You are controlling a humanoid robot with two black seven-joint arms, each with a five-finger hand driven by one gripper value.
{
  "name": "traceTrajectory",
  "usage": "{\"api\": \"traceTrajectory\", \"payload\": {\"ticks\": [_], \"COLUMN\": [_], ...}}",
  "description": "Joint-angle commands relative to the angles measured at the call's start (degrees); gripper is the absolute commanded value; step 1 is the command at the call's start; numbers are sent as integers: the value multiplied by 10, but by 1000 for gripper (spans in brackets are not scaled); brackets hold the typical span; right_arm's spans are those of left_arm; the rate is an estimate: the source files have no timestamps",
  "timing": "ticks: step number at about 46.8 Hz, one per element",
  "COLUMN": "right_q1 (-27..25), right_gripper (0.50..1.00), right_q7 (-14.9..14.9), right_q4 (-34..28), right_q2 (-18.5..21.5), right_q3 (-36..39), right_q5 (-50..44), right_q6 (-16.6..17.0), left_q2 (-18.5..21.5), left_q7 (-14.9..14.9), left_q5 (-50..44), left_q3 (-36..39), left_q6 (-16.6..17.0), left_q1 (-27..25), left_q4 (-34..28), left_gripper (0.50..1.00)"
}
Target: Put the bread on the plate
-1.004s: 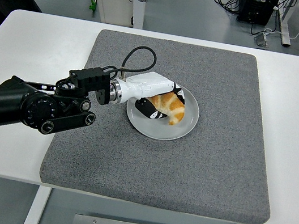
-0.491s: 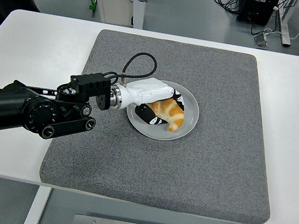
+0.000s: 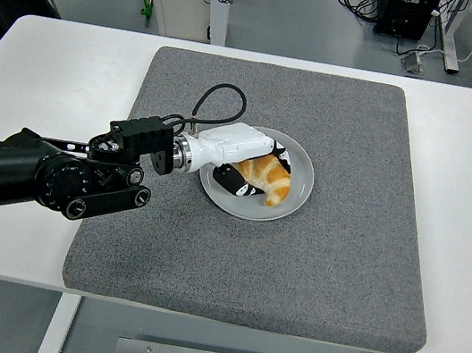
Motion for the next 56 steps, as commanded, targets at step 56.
{"api": "traceTrajectory", "payload": {"ticks": [56], "right_q1": [0], "right_gripper": [1000], "right_q7": [0], "right_q4": [0], "right_q2": [0], "right_q3": [0], "right_q5": [0], "right_q6": [0], "left_q2": [43], "left_q7": [-23], "left_q5": [-162], "left_q3": [-113], "left_q6": [-113], "left_q1": [-8], "left_q4": [-12], "left_gripper": [961]}}
